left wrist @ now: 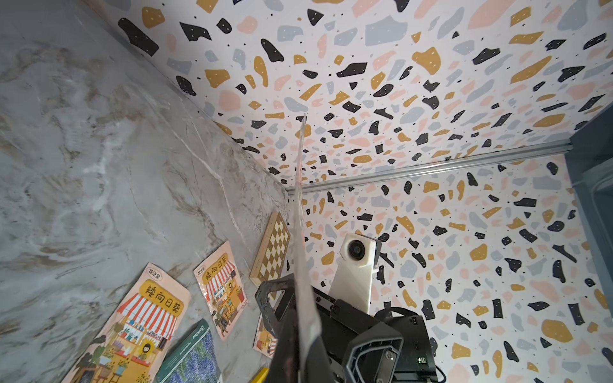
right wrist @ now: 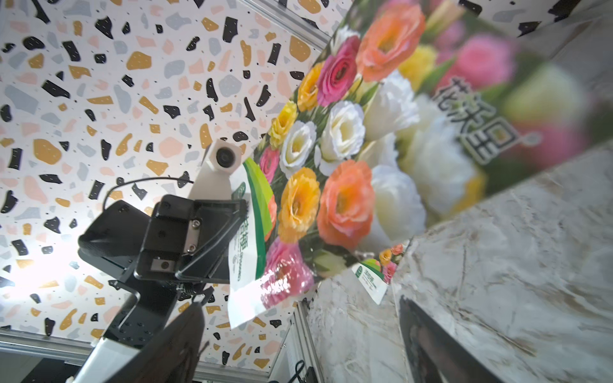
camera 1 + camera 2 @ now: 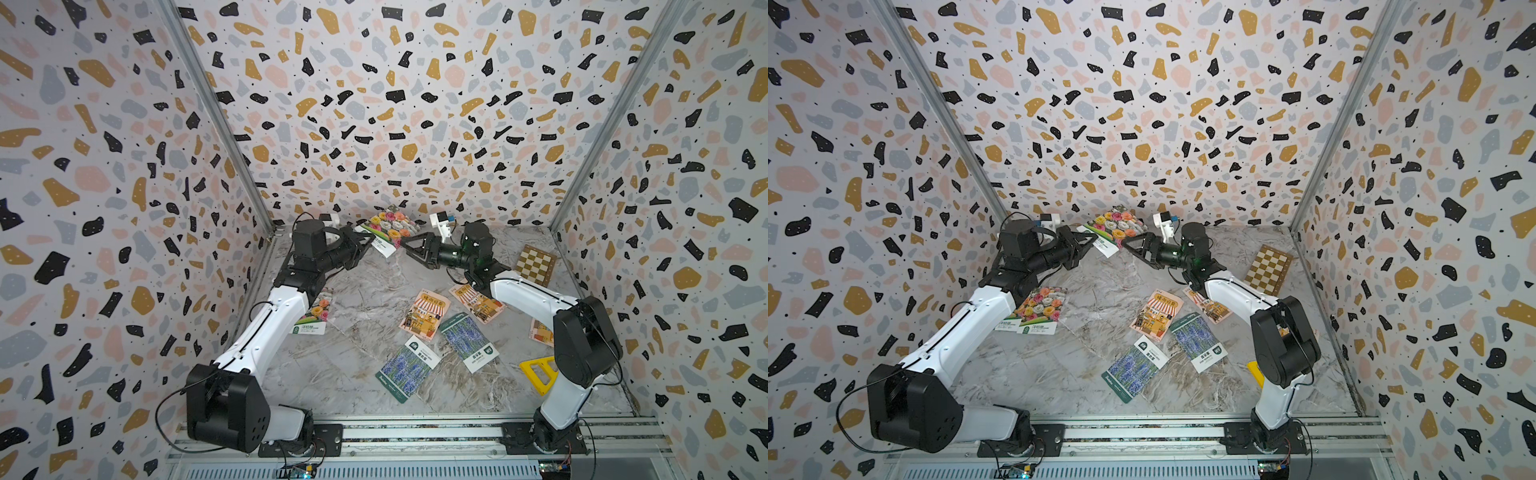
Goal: Arrange the seed packets in a row
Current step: Pick up the seed packet from the center of the board.
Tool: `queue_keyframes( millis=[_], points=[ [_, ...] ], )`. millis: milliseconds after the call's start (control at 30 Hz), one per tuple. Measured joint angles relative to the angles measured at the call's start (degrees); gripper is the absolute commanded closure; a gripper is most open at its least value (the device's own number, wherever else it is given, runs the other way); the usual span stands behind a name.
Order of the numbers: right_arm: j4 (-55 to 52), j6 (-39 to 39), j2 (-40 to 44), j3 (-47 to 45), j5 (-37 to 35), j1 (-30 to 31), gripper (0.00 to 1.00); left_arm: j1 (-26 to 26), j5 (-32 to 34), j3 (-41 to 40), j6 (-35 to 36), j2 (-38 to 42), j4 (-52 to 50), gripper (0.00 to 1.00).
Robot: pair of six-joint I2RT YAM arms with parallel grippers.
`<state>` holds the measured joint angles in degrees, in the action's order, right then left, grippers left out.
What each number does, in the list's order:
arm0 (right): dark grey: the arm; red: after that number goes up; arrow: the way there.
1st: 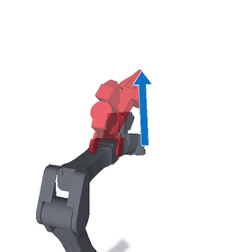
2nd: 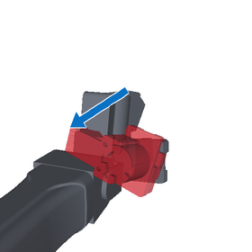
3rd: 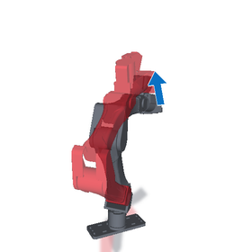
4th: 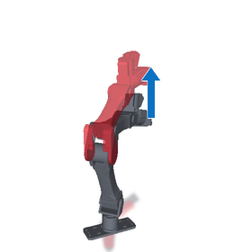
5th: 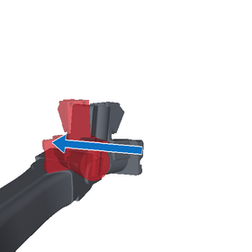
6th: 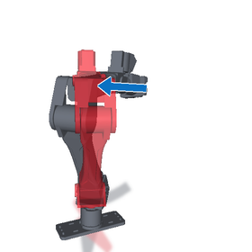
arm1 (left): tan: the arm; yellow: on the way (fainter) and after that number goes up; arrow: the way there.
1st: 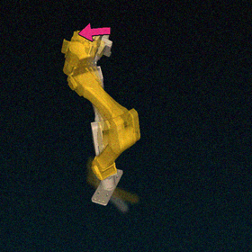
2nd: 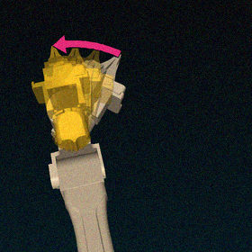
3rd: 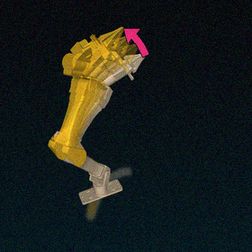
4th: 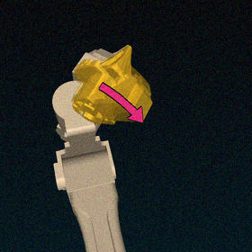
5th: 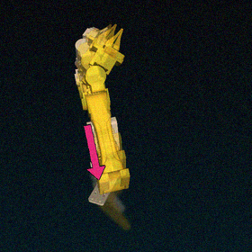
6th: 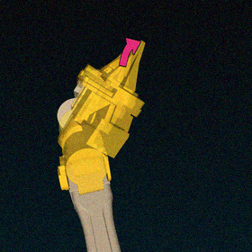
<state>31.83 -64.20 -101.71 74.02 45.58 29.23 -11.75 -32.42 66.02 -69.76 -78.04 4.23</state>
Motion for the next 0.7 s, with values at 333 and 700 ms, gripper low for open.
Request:
queue_keyframes(
  millis=[333,700],
  points=[
    [5.2,-10.4,-4.0,2.4,-0.7,0.5,0.46,0.0,0.0,-2.8,-3.4,1.2,3.4,1.00],
    [8.2,-15.0,-4.4,3.8,-1.7,0.8,0.88,0.0,0.0,-4.1,-4.1,1.9,3.6,1.00]
  ],
)
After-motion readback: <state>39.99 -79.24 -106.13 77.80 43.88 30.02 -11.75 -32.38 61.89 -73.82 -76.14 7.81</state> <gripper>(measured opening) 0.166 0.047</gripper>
